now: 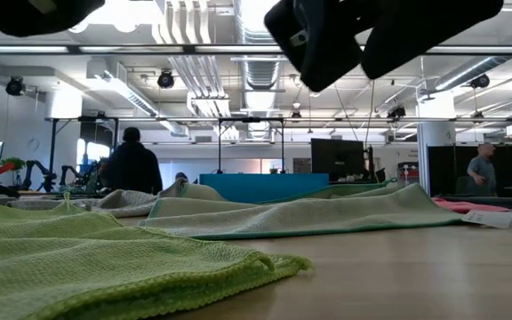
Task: Fold microfiber towels
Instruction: Fold the light green microfiber cloth
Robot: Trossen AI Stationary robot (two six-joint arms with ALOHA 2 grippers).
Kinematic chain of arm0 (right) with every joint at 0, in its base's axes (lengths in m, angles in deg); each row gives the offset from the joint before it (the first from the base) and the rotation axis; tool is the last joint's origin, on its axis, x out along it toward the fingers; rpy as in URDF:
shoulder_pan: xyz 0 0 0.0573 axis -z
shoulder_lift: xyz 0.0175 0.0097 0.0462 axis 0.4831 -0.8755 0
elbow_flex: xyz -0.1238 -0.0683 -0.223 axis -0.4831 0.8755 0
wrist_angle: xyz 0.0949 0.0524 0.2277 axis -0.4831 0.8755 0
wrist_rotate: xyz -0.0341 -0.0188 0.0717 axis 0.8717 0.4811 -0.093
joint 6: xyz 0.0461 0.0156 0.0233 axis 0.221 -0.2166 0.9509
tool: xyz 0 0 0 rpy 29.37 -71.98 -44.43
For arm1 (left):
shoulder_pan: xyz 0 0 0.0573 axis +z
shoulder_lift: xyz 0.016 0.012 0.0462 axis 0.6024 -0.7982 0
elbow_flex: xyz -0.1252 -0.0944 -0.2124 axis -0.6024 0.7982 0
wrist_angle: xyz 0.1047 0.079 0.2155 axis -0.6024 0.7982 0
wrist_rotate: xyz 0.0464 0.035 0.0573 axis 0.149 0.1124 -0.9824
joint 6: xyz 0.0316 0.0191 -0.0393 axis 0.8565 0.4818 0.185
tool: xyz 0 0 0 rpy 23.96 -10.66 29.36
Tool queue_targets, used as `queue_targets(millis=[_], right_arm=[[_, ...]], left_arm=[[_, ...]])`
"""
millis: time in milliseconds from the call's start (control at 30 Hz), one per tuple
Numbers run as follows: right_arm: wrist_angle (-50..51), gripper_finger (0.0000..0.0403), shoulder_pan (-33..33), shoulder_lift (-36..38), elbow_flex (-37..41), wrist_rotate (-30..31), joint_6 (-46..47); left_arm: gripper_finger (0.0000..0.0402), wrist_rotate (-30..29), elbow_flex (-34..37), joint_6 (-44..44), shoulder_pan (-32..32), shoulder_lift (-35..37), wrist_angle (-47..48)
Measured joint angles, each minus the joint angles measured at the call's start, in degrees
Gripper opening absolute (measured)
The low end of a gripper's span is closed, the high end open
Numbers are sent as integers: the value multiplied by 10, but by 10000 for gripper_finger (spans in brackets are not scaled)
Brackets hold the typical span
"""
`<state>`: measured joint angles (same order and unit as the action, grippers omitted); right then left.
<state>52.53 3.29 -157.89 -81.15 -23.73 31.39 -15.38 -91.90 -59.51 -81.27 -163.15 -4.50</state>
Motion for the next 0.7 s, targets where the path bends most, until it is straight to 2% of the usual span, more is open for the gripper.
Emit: queue_targets(millis=[200,300,500,700], right_arm=[[21,169,0,-64,-59,-3,-22],[22,169,0,-89,-75,-23,-28],[24,169,0,-135,-103,-26,-28],[16,169,0,-161,-116,-27,-34]], left_arm=[[127,4,33,0,-2,0,-77],[127,4,40,-1,-2,-11,-98],[127,14,26,-3,-4,-56,-103],[127,5,30,-14,-13,-59,-106]])
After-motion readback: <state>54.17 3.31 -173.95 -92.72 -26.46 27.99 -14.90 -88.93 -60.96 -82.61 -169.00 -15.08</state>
